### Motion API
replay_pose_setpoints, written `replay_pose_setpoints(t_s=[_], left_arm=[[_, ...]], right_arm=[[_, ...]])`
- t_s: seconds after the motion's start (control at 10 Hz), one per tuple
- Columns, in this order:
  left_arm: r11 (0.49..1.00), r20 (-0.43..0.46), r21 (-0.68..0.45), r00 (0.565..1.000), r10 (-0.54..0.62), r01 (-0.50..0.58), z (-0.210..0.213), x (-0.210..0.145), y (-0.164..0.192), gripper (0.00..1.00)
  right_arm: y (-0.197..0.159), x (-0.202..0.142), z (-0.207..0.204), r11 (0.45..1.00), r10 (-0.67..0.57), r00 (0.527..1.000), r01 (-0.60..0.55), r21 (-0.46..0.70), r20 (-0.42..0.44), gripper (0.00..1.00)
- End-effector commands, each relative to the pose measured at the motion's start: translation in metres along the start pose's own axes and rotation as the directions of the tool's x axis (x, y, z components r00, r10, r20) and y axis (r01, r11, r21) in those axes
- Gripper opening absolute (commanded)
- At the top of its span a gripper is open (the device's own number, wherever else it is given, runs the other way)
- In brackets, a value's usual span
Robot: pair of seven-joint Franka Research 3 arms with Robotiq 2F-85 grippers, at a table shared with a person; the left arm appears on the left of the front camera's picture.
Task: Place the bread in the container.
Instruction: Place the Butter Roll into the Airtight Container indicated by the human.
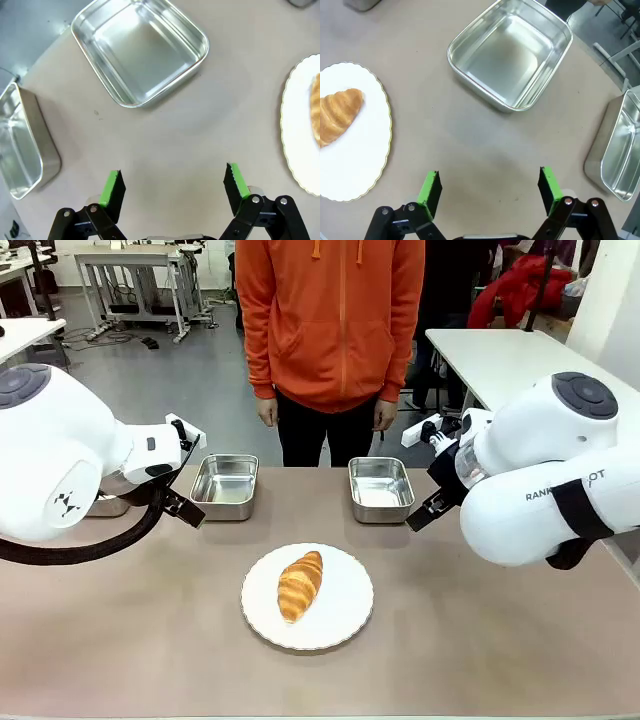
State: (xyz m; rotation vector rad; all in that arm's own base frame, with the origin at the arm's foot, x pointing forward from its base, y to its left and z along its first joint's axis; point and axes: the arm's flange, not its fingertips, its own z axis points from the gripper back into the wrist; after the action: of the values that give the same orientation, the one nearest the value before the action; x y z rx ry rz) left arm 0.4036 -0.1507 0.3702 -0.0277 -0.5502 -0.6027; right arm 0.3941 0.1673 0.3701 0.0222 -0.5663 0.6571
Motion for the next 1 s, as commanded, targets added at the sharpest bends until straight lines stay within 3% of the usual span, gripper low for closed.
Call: replay_pose_setpoints(t_s=[0.0, 0.9], left_arm=[[1.000, 0.000, 0.000, 1.000, 0.000, 0.000, 0.0000, 0.0000, -0.0001, 1.00], [1.000, 0.000, 0.000, 1.000, 0.000, 0.000, 0.0000, 0.0000, 0.0000, 1.00]], right_arm=[[0.0000, 0.0001, 0.0001, 1.000, 0.000, 1.000, 0.000, 0.000, 0.000, 1.00], [0.0002, 0.0001, 0.0000, 1.000, 0.002, 1.000, -0.002, 0.000, 0.000, 1.00]])
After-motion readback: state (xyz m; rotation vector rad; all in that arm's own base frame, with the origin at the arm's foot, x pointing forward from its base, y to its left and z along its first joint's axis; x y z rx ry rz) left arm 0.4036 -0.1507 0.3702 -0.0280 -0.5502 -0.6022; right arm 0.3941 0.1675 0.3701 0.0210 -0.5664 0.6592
